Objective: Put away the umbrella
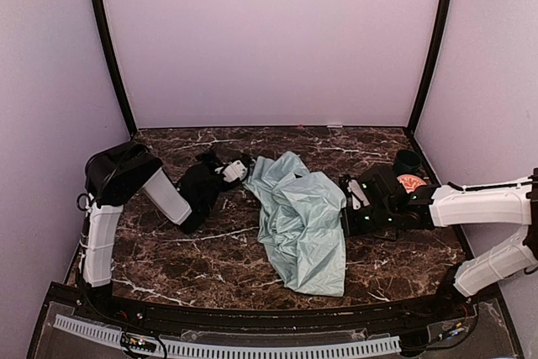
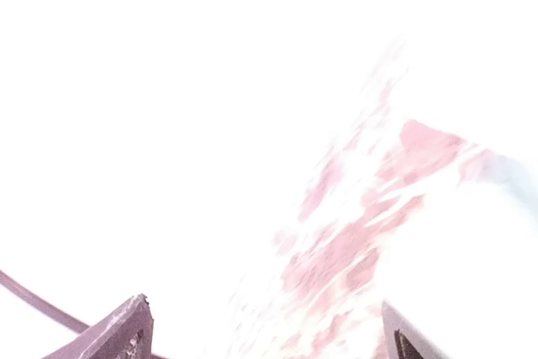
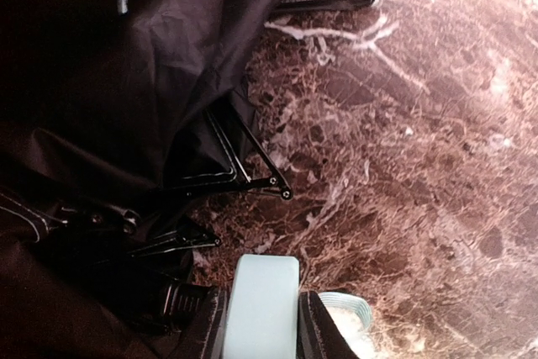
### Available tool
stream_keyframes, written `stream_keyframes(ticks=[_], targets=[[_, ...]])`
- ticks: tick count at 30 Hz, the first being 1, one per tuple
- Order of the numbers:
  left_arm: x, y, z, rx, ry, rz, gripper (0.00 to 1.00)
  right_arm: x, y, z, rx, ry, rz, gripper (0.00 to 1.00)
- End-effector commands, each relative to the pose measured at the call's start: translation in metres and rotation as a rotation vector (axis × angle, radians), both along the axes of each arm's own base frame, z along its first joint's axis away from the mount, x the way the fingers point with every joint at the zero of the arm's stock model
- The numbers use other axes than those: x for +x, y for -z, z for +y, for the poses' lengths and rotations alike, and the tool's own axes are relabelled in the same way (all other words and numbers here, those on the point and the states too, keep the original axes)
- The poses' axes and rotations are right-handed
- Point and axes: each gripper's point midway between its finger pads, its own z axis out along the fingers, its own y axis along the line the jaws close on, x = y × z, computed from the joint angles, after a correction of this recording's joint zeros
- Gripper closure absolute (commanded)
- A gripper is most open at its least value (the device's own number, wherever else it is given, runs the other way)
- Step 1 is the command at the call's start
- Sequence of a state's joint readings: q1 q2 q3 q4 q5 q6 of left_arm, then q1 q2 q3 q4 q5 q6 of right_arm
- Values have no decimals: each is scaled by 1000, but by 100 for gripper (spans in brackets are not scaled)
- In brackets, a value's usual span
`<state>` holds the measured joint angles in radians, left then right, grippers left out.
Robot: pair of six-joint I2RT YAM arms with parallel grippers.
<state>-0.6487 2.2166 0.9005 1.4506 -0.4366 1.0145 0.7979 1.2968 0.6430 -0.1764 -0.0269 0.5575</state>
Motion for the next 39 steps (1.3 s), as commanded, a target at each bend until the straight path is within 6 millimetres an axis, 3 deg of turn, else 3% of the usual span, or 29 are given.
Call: stream_keyframes(ticks=[1, 4, 7, 10, 13, 17, 21, 26, 29, 32, 37, 39], targets=[[8, -48, 38, -141, -159, -14, 2, -7, 13, 3, 10, -5, 37, 100], [0, -58, 45, -194, -170, 62, 4, -5, 18, 7, -6, -4, 63, 100], [-24, -75, 37, -275, -125, 143, 6, 0, 23, 10, -38, 12, 97, 100], [-62, -87, 0, -330, 46, 288, 14, 3, 32, 16, -51, 21, 136, 100], [-113, -94, -47, -348, 252, 403, 20, 7, 38, 23, -61, 18, 160, 97], [-176, -97, -91, -414, 509, 571, 20, 8, 33, 28, -64, -4, 161, 70], [-207, -94, -109, -445, 645, 679, 20, 8, 9, 24, -62, -19, 116, 50], [-213, -90, -117, -431, 667, 701, 24, 1, -25, 11, -85, -70, 61, 23], [-219, -95, -122, -411, 673, 714, 26, 4, -40, -11, -183, -57, 22, 8], [-231, -106, -122, -395, 701, 709, 26, 9, -65, -22, -213, -67, -47, 9], [-264, -113, -122, -362, 765, 722, 27, -18, -114, 8, 7, -304, -152, 16], [-280, -106, -126, -328, 803, 750, 28, -33, -122, 25, 121, -403, -159, 18]])
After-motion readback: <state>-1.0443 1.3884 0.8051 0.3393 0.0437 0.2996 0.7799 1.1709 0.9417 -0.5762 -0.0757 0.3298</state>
